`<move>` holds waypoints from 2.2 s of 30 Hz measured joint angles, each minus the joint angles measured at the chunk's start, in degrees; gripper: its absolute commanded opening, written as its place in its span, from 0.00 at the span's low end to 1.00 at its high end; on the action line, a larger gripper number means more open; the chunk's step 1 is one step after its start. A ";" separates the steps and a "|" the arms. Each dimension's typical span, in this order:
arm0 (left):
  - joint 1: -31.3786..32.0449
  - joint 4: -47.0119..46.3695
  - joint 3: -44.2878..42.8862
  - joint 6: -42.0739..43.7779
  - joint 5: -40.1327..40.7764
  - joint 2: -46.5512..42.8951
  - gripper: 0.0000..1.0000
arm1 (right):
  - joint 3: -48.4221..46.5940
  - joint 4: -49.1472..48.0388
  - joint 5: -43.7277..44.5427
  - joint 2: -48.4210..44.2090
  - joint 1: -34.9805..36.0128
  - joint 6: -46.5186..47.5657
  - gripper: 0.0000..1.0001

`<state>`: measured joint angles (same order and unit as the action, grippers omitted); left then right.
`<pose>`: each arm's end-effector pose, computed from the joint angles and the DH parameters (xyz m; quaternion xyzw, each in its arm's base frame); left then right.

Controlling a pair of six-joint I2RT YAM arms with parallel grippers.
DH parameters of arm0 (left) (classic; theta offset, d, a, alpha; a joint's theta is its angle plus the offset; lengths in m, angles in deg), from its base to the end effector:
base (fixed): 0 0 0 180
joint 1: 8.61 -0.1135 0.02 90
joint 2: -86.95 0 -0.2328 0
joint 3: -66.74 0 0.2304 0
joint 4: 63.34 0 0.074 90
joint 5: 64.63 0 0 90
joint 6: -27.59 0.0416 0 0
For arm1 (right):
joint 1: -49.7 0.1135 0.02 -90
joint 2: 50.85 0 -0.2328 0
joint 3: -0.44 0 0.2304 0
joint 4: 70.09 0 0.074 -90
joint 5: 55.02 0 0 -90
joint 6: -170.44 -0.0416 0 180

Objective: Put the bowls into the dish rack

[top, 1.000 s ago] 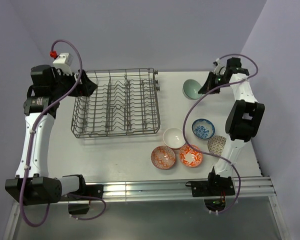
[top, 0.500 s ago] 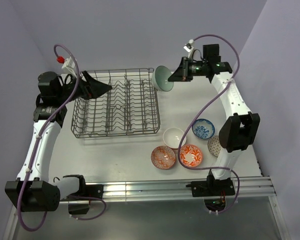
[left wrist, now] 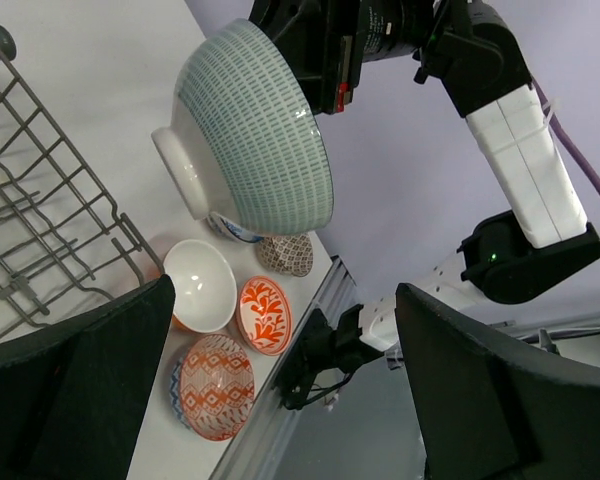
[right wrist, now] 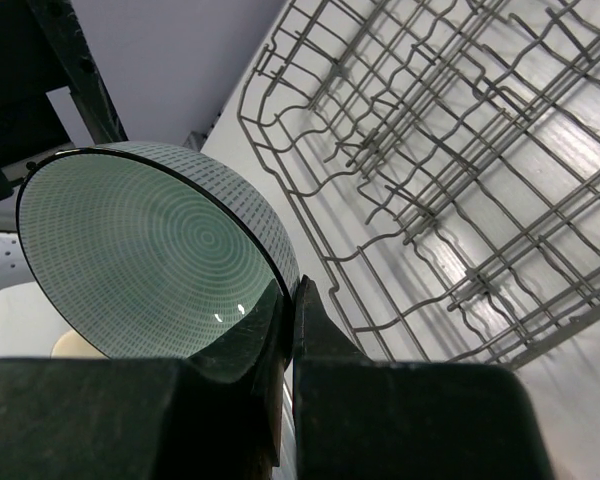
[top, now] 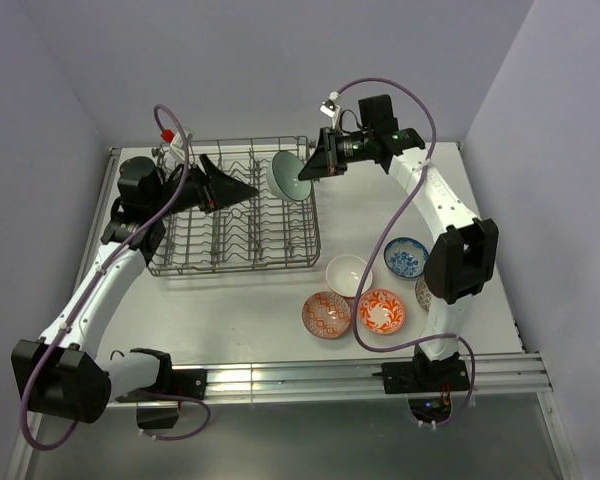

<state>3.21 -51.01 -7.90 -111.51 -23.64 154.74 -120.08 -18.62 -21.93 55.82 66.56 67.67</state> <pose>0.2496 -0.0843 0.3468 0.0491 0.7273 -0.5748 0.3718 0.3603 0.1456 0.3326 -0.2383 0.7809 0.5126 0.2658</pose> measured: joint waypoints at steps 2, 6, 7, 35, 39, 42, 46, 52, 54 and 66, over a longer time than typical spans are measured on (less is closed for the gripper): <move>0.79 -1.09 0.59 -1.46 1.07 0.00 0.99 | 0.00 -0.31 -0.31 0.17 0.61 -0.46 0.00; 2.25 -2.75 3.08 -4.44 3.89 0.00 0.99 | 0.00 -0.52 -0.81 0.20 1.57 -0.92 0.00; 2.67 -3.04 3.85 -5.14 4.42 0.00 0.99 | 0.00 -0.59 -0.85 0.20 1.70 -0.94 0.00; 5.49 -8.52 6.69 -10.62 8.41 0.57 0.87 | 1.68 -0.74 0.66 0.31 6.43 -0.11 0.00; 5.49 -7.89 6.69 -10.60 8.72 0.57 0.84 | 1.73 -0.74 1.14 0.31 6.73 0.68 0.00; 5.49 -6.86 6.69 -10.58 9.16 0.57 0.80 | 1.73 -0.52 1.70 0.31 7.02 1.03 0.00; 5.49 -5.77 6.69 -10.56 9.66 0.59 0.84 | 1.73 -0.13 2.34 0.33 7.28 1.53 0.00; 5.51 -5.38 6.75 -10.56 9.94 0.59 0.70 | 1.73 0.17 3.04 0.42 7.56 1.92 0.00; 5.51 -5.11 6.84 -10.54 9.88 0.59 0.51 | 1.73 0.17 3.41 0.42 7.58 2.25 0.00; 4.74 -2.32 6.88 -8.79 10.08 0.59 0.00 | 1.60 1.42 3.69 1.81 8.44 2.05 0.53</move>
<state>7.95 -53.33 -1.02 -120.29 -13.56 155.33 -118.48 -17.20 -18.23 57.64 75.00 69.72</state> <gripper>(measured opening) 0.712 0.444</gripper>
